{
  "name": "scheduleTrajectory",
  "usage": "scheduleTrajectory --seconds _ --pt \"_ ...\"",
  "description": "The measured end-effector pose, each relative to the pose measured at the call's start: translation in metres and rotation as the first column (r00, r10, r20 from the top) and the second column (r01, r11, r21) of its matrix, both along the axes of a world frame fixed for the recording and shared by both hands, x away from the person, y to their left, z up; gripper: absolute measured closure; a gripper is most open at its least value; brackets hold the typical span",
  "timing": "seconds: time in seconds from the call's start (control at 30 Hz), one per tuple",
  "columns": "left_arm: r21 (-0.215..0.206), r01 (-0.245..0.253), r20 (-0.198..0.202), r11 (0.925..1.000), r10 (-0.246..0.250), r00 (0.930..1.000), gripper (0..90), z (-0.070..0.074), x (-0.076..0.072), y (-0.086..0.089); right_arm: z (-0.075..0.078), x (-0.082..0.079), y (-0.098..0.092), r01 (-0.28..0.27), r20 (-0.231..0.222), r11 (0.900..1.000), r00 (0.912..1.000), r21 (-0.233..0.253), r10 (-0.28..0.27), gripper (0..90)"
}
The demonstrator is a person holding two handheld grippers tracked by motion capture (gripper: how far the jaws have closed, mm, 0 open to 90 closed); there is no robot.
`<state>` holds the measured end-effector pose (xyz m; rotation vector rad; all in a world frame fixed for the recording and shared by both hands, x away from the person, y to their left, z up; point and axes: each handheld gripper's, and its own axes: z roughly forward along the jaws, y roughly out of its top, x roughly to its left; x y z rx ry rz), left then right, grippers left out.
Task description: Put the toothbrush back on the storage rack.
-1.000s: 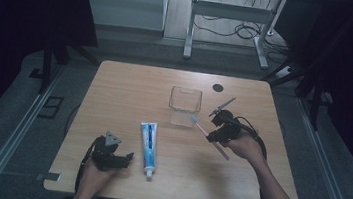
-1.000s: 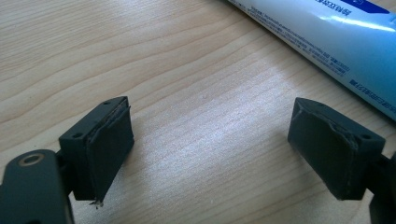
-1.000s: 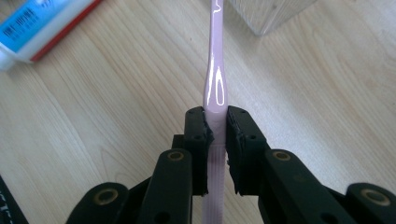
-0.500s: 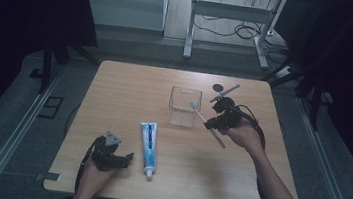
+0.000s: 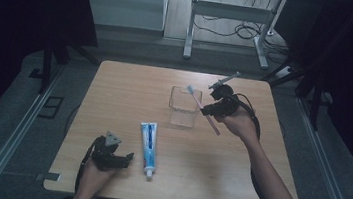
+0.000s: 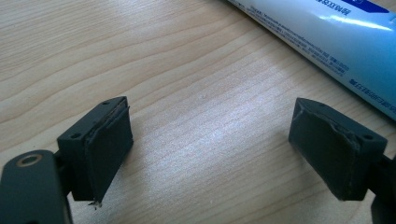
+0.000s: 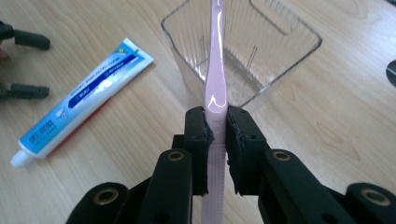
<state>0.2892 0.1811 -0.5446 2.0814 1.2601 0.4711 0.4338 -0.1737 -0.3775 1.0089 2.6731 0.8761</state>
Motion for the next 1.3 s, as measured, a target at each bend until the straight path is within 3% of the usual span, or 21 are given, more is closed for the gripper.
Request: scheduleTrajectory --seconds 0.7,1.3 --pt "0.000 -0.001 0.000 1.0000 0.001 1.0000 13.4 0.000 0.000 0.000 0.018 0.030 0.020 0.031 0.080 0.997 0.9962 0.069 -0.036 78.5" --pt "-0.002 0.001 0.000 1.0000 -0.001 1.0000 13.4 0.000 0.000 0.000 0.019 0.052 0.039 0.063 0.128 0.987 0.9884 0.145 -0.082 78.6"
